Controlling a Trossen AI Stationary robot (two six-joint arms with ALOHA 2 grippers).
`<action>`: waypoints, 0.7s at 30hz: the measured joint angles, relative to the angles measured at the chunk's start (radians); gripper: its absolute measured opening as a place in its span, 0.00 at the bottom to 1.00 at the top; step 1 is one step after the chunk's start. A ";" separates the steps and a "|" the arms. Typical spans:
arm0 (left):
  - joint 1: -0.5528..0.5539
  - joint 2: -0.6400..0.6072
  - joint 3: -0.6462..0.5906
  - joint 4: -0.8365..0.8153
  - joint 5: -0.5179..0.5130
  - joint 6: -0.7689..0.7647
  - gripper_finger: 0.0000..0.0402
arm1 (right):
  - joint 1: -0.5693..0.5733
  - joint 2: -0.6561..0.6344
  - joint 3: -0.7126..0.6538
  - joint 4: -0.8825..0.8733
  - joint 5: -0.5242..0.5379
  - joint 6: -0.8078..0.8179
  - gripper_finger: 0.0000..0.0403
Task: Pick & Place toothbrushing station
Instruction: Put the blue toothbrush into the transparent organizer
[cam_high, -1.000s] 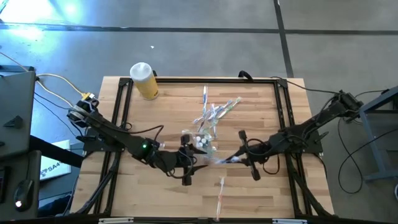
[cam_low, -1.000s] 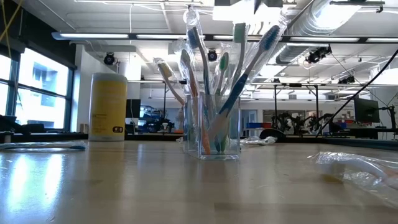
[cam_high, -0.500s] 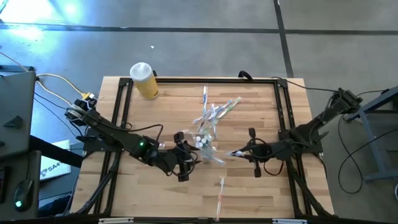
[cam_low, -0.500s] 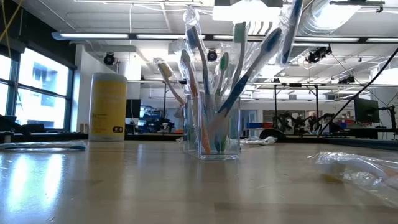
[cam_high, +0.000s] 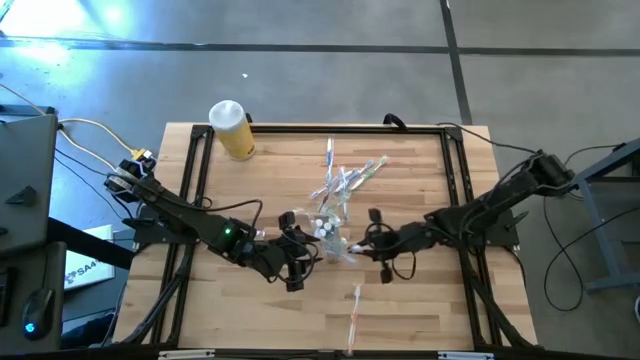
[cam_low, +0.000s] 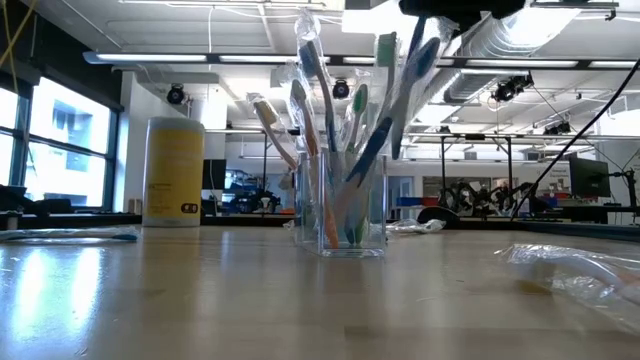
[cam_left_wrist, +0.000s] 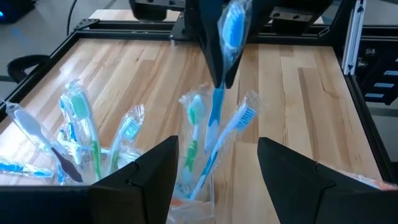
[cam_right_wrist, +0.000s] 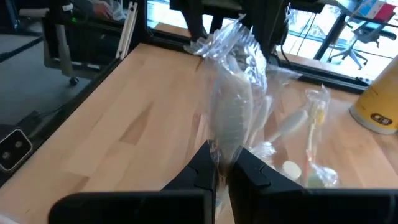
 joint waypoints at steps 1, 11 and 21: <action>0.000 0.000 0.000 -0.002 0.000 -0.003 0.54 | -0.007 0.000 0.000 0.006 -0.011 -0.007 0.02; 0.000 0.000 0.000 -0.055 0.004 -0.030 0.54 | -0.099 0.013 0.000 0.083 -0.148 -0.027 0.02; 0.000 0.000 0.000 -0.114 0.002 -0.082 0.54 | -0.153 0.111 0.001 0.104 -0.184 -0.007 0.02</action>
